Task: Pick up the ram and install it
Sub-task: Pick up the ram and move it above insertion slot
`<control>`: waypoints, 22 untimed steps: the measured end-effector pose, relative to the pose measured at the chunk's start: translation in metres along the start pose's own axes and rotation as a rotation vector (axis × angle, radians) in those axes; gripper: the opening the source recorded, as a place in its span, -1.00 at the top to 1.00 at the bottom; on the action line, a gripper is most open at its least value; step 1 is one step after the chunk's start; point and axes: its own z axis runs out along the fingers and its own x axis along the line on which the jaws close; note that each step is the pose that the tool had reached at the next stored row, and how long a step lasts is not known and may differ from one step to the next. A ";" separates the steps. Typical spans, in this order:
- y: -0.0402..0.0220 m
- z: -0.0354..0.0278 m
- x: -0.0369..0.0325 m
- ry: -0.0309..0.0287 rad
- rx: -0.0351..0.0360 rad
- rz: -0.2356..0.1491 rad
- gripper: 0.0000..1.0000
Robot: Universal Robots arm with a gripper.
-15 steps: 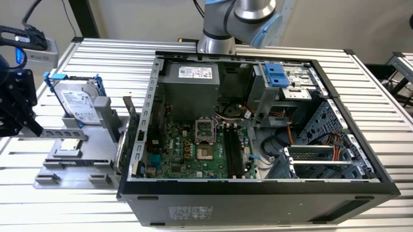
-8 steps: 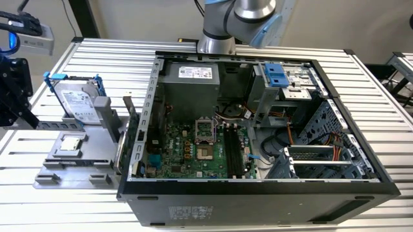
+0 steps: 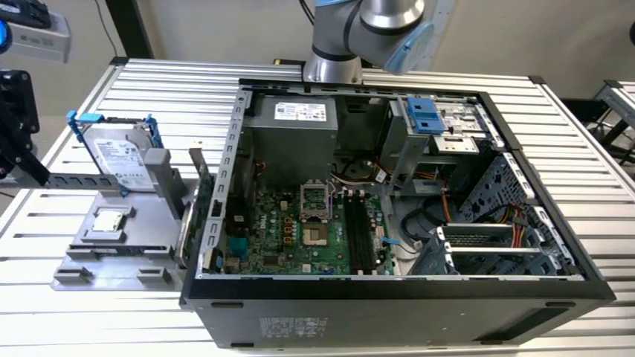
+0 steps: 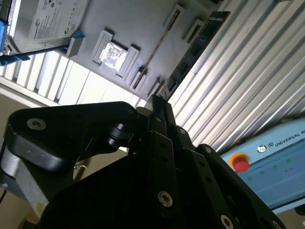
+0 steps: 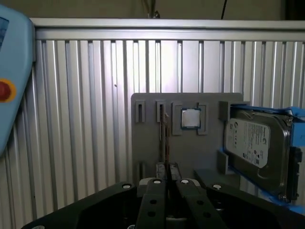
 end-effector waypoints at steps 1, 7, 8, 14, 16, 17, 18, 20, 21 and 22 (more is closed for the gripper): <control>0.0000 -0.0024 -0.0002 -0.0001 0.0000 -0.001 1.00; -0.0002 -0.0153 -0.0009 -0.0001 -0.0001 -0.002 1.00; -0.0002 -0.0172 -0.0011 -0.0001 -0.0001 -0.002 1.00; -0.0002 -0.0250 -0.0015 -0.0001 0.0000 -0.002 1.00; -0.0003 -0.0250 -0.0015 -0.0002 0.0001 -0.002 1.00; -0.0003 -0.0251 -0.0015 -0.0002 0.0001 -0.002 1.00; -0.0003 -0.0251 -0.0015 -0.0001 0.0000 -0.002 1.00; -0.0003 -0.0252 -0.0015 -0.0001 0.0000 -0.002 1.00; -0.0003 -0.0252 -0.0015 -0.0001 0.0000 -0.002 1.00; -0.0003 -0.0253 -0.0015 -0.0001 0.0000 -0.002 1.00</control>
